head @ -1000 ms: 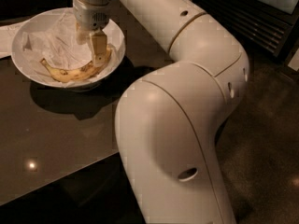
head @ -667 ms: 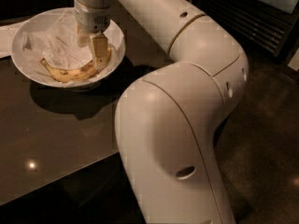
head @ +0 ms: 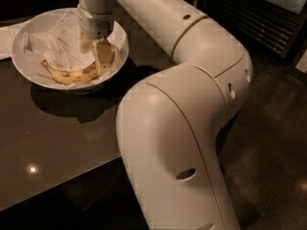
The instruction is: Pick banana from white bowl
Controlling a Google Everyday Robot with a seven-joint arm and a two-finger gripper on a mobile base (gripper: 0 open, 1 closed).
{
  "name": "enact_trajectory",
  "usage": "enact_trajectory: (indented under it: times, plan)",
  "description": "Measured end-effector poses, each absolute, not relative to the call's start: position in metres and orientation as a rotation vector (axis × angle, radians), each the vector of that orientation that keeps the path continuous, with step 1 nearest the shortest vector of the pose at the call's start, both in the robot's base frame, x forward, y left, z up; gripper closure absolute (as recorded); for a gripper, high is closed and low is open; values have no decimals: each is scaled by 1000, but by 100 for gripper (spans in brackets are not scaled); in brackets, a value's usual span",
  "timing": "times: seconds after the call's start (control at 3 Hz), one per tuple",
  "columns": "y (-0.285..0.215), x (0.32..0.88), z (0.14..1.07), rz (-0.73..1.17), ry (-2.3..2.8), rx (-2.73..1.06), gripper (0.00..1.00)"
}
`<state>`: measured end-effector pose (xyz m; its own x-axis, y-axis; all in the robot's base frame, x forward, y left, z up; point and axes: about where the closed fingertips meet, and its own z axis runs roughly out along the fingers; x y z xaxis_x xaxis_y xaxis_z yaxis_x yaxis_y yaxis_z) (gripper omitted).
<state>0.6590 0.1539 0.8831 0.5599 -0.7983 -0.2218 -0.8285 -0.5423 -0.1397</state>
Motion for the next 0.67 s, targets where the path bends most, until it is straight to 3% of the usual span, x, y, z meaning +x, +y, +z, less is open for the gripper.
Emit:
enact_trajectory:
  times: [0.67]
  plan:
    - [158, 660, 874, 215, 1346, -2587, 31]
